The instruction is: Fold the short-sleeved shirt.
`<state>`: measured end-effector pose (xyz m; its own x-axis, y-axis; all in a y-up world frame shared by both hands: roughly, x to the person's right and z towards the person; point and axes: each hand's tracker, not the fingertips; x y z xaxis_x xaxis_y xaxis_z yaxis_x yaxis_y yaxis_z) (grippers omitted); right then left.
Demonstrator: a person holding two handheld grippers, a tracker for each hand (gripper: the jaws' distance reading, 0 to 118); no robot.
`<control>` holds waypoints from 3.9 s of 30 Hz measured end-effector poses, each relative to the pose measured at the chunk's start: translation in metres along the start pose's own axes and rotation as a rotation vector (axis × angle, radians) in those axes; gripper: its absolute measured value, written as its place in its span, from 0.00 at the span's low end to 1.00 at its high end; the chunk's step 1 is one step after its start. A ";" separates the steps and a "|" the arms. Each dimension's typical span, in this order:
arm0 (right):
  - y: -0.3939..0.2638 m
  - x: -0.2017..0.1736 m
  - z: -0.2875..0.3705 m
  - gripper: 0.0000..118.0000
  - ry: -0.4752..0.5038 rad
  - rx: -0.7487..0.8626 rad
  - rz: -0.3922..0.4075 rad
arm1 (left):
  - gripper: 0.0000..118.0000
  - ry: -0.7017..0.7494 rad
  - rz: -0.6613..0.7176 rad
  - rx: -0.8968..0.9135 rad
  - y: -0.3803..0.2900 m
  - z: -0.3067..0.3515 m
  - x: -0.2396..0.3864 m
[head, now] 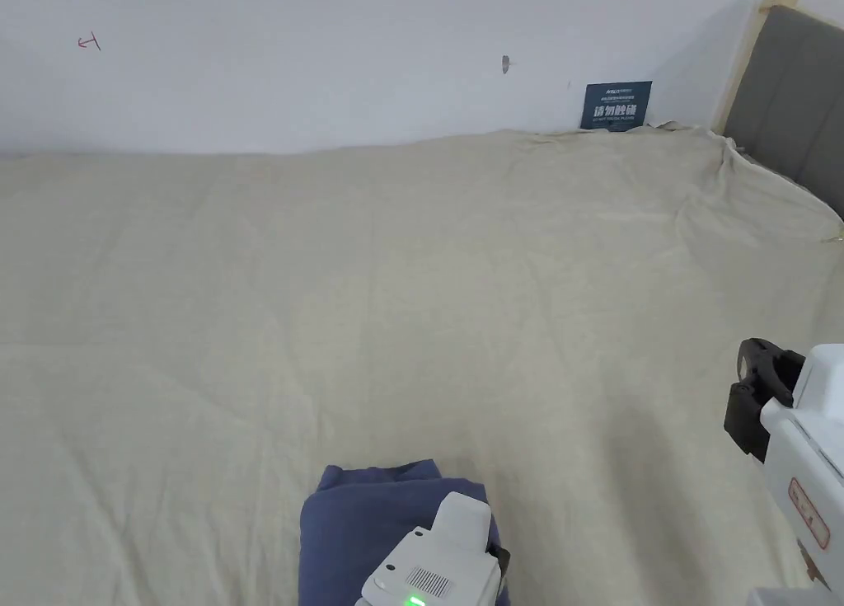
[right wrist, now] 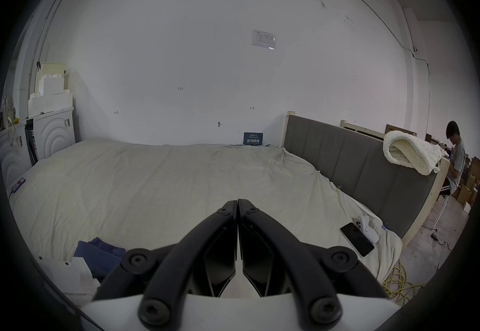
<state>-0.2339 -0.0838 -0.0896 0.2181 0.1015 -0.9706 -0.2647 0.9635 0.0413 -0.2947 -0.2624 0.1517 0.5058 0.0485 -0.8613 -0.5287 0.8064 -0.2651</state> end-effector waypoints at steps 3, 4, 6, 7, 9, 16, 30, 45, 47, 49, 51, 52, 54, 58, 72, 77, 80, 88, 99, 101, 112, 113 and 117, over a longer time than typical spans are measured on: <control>0.004 -0.003 0.002 0.00 0.003 0.010 0.001 | 0.00 -0.005 0.002 0.062 0.013 0.014 -0.002; 0.005 -0.003 0.003 0.00 0.004 0.015 0.000 | 0.00 -0.002 0.002 0.084 0.018 0.019 -0.003; 0.008 -0.006 0.005 0.00 0.005 0.030 0.000 | 0.00 0.005 0.008 0.152 0.033 0.031 -0.008; 0.009 -0.007 0.006 0.00 0.005 0.037 -0.001 | 0.00 0.009 0.009 0.174 0.040 0.036 -0.010; 0.013 -0.010 0.008 0.00 0.009 0.050 -0.001 | 0.00 0.032 0.000 0.238 0.056 0.050 -0.018; 0.024 -0.024 0.012 0.00 0.026 0.102 -0.002 | 0.00 0.125 0.006 0.403 0.101 0.090 -0.055; 0.036 -0.049 0.013 0.00 0.062 0.170 -0.004 | 0.00 0.407 0.052 0.525 0.118 0.165 -0.164; 0.033 -0.076 0.007 0.00 0.096 0.184 -0.008 | 0.00 0.555 0.131 0.504 0.087 0.195 -0.214; 0.032 -0.077 0.006 0.00 0.101 0.183 -0.011 | 0.00 0.555 0.133 0.505 0.087 0.195 -0.214; 0.033 -0.079 0.006 0.00 0.103 0.182 -0.010 | 0.00 0.554 0.133 0.504 0.088 0.194 -0.213; 0.033 -0.081 0.005 0.00 0.106 0.183 -0.010 | 0.00 0.547 0.133 0.502 0.088 0.192 -0.212; 0.032 -0.083 0.005 0.00 0.107 0.184 -0.010 | 0.00 0.547 0.132 0.503 0.088 0.192 -0.211; 0.030 -0.087 0.003 0.00 0.107 0.186 -0.020 | 0.00 0.543 0.130 0.502 0.088 0.191 -0.210; 0.020 -0.100 -0.006 0.00 0.127 0.166 -0.042 | 0.00 0.533 0.129 0.493 0.087 0.190 -0.209; -0.085 -0.175 -0.052 0.00 0.235 -0.166 -0.038 | 0.00 0.504 0.135 0.448 0.071 0.184 -0.209; -0.122 -0.188 -0.059 0.00 0.235 -0.271 -0.015 | 0.00 0.492 0.140 0.433 0.066 0.183 -0.209; -0.142 -0.192 -0.062 0.00 0.244 -0.337 -0.016 | 0.00 0.494 0.138 0.423 0.063 0.181 -0.210; -0.182 -0.202 -0.071 0.00 0.254 -0.413 -0.001 | 0.00 0.484 0.149 0.396 0.055 0.174 -0.209; -0.181 -0.199 -0.072 0.00 0.258 -0.414 -0.014 | 0.00 0.094 0.379 0.114 0.042 0.142 -0.216; -0.182 -0.198 -0.072 0.00 0.263 -0.416 -0.017 | 0.00 0.048 0.402 0.032 0.037 0.129 -0.215; -0.180 -0.196 -0.073 0.00 0.269 -0.427 -0.019 | 0.88 -0.131 0.477 -0.299 0.004 0.061 -0.205; -0.180 -0.196 -0.073 0.00 0.270 -0.428 -0.017 | 0.88 -0.137 0.472 -0.311 0.002 0.055 -0.205; -0.180 -0.195 -0.073 0.00 0.279 -0.427 -0.007 | 0.88 -0.201 0.525 -0.391 -0.004 0.036 -0.204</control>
<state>-0.2977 -0.2951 0.0750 -0.0229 -0.0306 -0.9993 -0.6372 0.7707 -0.0090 -0.3718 -0.2540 0.3441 0.2120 0.5133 -0.8316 -0.9266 0.3760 -0.0042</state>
